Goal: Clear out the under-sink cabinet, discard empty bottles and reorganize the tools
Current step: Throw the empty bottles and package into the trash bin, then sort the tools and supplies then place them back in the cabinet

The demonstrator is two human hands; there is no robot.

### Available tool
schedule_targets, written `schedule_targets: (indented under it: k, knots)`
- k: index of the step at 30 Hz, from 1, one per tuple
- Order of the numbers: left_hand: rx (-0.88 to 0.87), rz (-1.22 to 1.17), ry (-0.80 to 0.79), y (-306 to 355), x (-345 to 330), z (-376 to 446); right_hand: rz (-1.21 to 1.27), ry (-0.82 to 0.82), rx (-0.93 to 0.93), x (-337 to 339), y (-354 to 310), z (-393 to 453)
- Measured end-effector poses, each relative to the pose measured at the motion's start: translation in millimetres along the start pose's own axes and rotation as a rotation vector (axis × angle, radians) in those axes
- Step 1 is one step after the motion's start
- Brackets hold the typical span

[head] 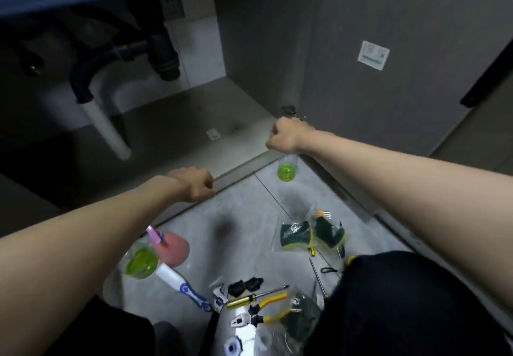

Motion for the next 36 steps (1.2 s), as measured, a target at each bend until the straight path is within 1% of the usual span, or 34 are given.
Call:
schedule_targets:
  k: [3, 7, 9, 12, 15, 17, 19, 21, 23, 25, 29, 31, 32, 34, 36]
  knots:
    - [0.043, 0.011, -0.027, -28.2, -35.6, 9.5, -0.038, -0.013, -0.115, -27.1, 33.5, 39.1]
    - [0.085, -0.017, -0.035, -55.8, -76.4, 19.7, -0.083, 0.031, -0.183, -62.2, 84.4, 72.1]
    - [0.100, -0.029, -0.023, -66.5, -88.9, 25.2, -0.127, 0.026, -0.190, -77.0, 104.6, 82.9]
    - [0.151, -0.073, 0.019, -79.2, -98.7, 31.6, -0.191, 0.032, -0.138, -85.3, 116.4, 101.6]
    - [0.257, -0.157, 0.052, -88.1, -108.5, 32.1, -0.223, 0.069, -0.069, -90.3, 115.5, 122.2]
    - [0.387, -0.261, 0.120, -96.6, -107.7, 30.3, -0.212, 0.122, -0.031, -94.1, 111.9, 131.8]
    - [0.522, -0.353, 0.205, -104.7, -102.7, 28.2, -0.109, 0.179, -0.017, -102.2, 109.0, 136.0]
    - [0.608, -0.414, 0.241, -112.1, -101.9, 25.7, 0.062, 0.201, -0.034, -115.0, 100.8, 134.4]
    - [0.669, -0.465, 0.243, -116.8, -106.1, 19.1, 0.131, 0.139, -0.022, -133.9, 86.8, 129.5]
    - [0.741, -0.509, 0.255, -119.9, -112.2, 7.5, 0.119, 0.058, 0.046, -153.9, 69.1, 122.1]
    - [0.936, -0.564, 0.326, -131.9, -124.8, -26.6, 0.194, 0.044, 0.175, -170.6, 25.3, 110.0]
    - [0.978, -0.538, 0.307, -139.8, -137.4, -42.3, 0.214, 0.010, 0.236, -178.8, 1.2, 103.9]
    - [0.979, -0.499, 0.270, -143.0, -144.9, -47.8, 0.229, -0.005, 0.258, -183.4, -9.6, 100.5]
    - [0.962, -0.404, 0.142, -146.3, -162.1, -53.7, 0.258, -0.017, 0.295, -193.1, -28.2, 95.2]
    - [0.926, -0.385, -0.013, -144.6, -180.3, -54.0, 0.263, -0.025, 0.329, -202.7, -43.3, 90.4]
Point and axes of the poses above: each hand's wrist, its own z-axis towards the middle knuckle, its own x-axis out of the back of the hand, y = z × x, the point moved 5 cm from there along z, towards the middle knuckle, and after that the axes turned 14 degrees about z, right-handed, at the moved point
